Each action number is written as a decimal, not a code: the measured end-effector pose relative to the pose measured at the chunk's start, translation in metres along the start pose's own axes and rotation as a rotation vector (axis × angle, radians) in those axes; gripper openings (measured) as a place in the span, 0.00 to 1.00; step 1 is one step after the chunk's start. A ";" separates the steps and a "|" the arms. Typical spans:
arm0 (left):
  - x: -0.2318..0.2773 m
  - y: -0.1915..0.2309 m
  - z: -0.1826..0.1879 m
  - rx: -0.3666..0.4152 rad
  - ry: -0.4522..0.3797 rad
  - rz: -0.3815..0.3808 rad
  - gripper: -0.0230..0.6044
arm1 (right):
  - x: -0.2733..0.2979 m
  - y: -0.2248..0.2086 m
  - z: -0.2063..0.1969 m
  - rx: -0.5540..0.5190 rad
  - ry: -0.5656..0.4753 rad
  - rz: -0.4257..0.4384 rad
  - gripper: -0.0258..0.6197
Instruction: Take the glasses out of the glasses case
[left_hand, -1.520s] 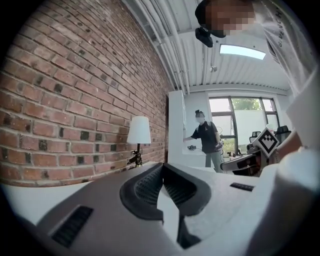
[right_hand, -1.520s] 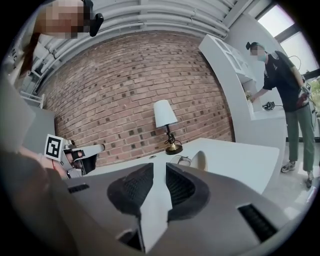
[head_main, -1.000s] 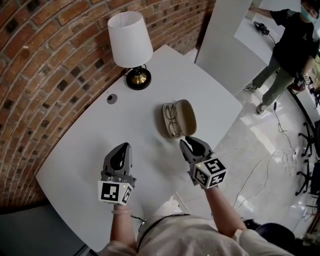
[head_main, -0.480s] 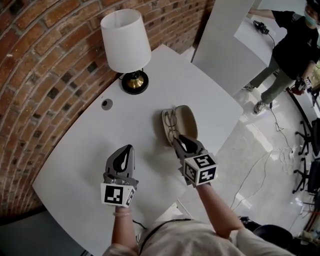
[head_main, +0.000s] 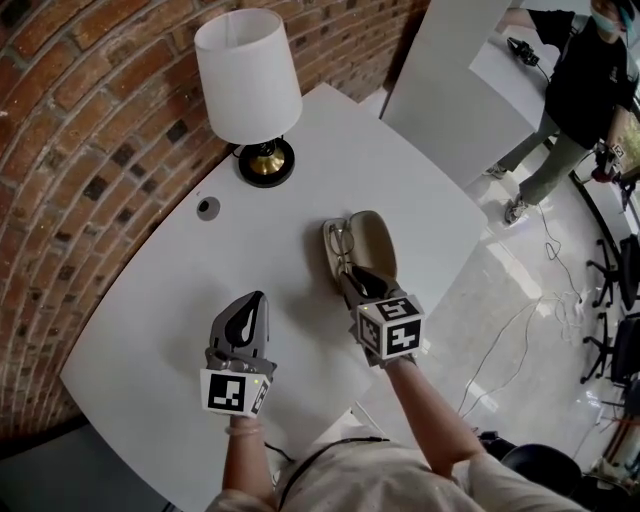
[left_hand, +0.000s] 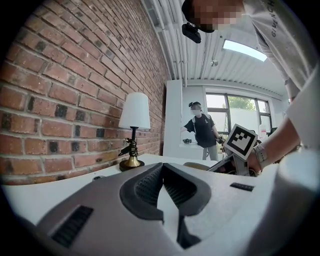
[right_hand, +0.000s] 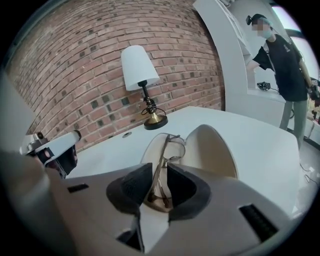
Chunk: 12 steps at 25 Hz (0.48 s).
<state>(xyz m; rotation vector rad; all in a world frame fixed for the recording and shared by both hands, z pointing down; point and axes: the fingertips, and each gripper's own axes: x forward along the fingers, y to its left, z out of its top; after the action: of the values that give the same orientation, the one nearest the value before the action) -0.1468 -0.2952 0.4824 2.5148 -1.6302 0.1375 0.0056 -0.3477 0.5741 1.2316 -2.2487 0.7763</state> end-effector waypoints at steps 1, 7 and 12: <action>0.000 0.001 -0.001 -0.004 -0.001 -0.001 0.04 | 0.002 0.000 -0.001 -0.001 0.011 -0.001 0.19; 0.001 0.003 -0.003 -0.017 -0.001 -0.001 0.04 | 0.011 0.000 0.000 0.011 0.049 -0.003 0.16; -0.002 0.005 -0.004 -0.022 -0.005 -0.001 0.04 | 0.015 0.001 0.001 0.049 0.057 0.005 0.10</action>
<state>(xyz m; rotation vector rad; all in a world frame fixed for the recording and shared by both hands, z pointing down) -0.1523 -0.2953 0.4861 2.5014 -1.6228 0.1127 -0.0031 -0.3564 0.5827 1.2115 -2.1994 0.8622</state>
